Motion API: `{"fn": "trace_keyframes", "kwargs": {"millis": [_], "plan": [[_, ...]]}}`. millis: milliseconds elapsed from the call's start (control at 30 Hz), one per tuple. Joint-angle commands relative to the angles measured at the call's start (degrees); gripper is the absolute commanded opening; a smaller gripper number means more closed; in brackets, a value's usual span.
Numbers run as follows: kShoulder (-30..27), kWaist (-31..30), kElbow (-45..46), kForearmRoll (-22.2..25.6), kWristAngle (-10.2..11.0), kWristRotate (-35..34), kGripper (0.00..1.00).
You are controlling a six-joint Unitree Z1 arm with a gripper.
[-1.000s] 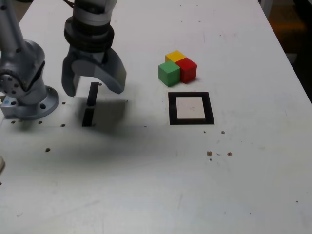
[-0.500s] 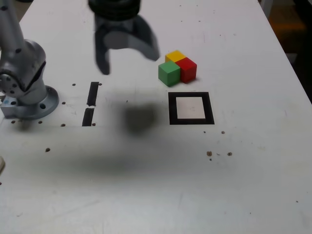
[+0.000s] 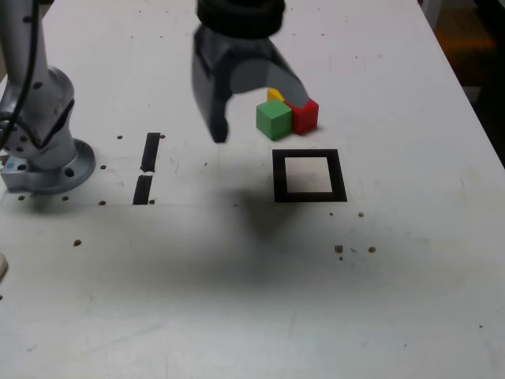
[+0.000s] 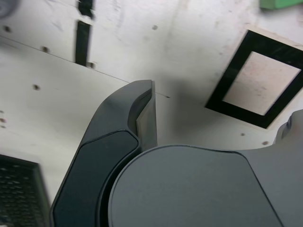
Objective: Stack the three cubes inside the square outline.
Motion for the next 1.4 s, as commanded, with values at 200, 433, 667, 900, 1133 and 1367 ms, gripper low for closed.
{"fn": "trace_keyframes", "kwargs": {"millis": [200, 433, 667, 900, 1133, 1367], "plan": [[2.31, 0.24, -2.19, 0.29, 0.80, -13.39, 1.00], [5.55, 1.74, -4.16, 0.14, 3.48, -21.23, 1.00], [9.07, 3.73, -6.82, -0.58, 3.08, -23.86, 1.00], [11.41, 5.49, -7.83, -1.35, 2.95, -23.97, 0.99], [13.54, 6.66, -7.48, -5.52, 2.42, -23.52, 0.99], [14.42, 9.00, -7.91, -7.05, 3.86, -23.13, 0.99]]}}
